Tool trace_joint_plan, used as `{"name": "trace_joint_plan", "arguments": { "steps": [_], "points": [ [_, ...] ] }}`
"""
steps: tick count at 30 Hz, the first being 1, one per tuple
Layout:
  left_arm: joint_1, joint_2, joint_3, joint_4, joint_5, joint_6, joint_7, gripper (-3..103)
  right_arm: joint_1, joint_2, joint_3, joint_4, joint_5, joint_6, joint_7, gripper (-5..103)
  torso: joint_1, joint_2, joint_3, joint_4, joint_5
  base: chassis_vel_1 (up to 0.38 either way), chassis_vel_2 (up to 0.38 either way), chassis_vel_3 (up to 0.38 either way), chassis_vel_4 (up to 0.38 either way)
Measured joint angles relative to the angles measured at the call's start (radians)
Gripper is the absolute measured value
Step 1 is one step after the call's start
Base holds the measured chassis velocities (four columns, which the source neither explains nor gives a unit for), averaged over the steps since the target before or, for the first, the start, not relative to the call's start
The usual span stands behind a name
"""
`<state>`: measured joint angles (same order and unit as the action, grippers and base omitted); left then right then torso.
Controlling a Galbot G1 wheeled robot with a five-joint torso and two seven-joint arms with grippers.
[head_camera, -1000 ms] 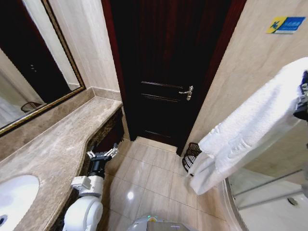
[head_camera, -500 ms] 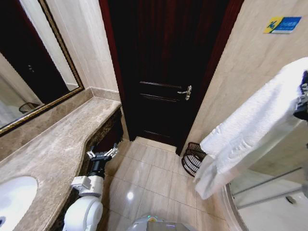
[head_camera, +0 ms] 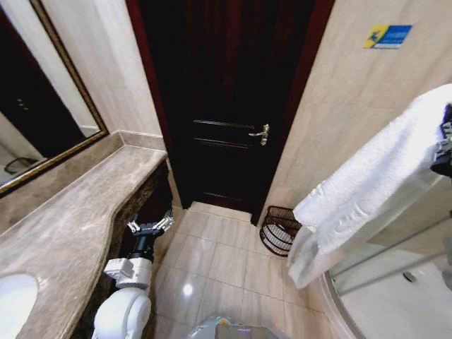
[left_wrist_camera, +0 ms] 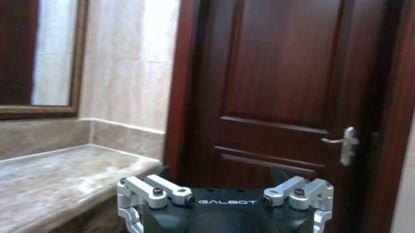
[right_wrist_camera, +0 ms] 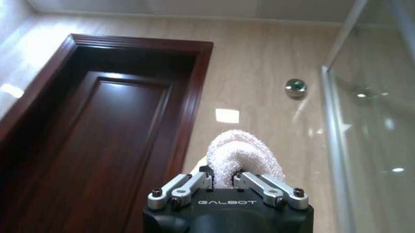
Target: Discard the used towel into the hamper.
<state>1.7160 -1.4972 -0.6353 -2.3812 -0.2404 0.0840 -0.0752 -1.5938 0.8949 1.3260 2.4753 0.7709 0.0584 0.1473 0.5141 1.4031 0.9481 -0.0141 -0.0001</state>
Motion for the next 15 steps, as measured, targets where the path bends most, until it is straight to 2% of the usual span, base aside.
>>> {"name": "trace_joint_plan", "arguments": {
  "steps": [10,15],
  "points": [
    [0.0,0.0,0.0,0.0,0.0,0.0,0.0,100,0.0,0.0,0.0,0.0,0.0,0.0,0.0,12,0.0,0.0,0.0,-0.0005,0.0,-0.103,-0.096,-0.096,-0.101],
    [0.0,0.0,0.0,0.0,0.0,0.0,0.0,100,0.0,0.0,0.0,0.0,0.0,0.0,0.0,12,0.0,0.0,0.0,-0.0005,0.0002,-0.035,-0.052,-0.041,-0.02]
  ]
}}
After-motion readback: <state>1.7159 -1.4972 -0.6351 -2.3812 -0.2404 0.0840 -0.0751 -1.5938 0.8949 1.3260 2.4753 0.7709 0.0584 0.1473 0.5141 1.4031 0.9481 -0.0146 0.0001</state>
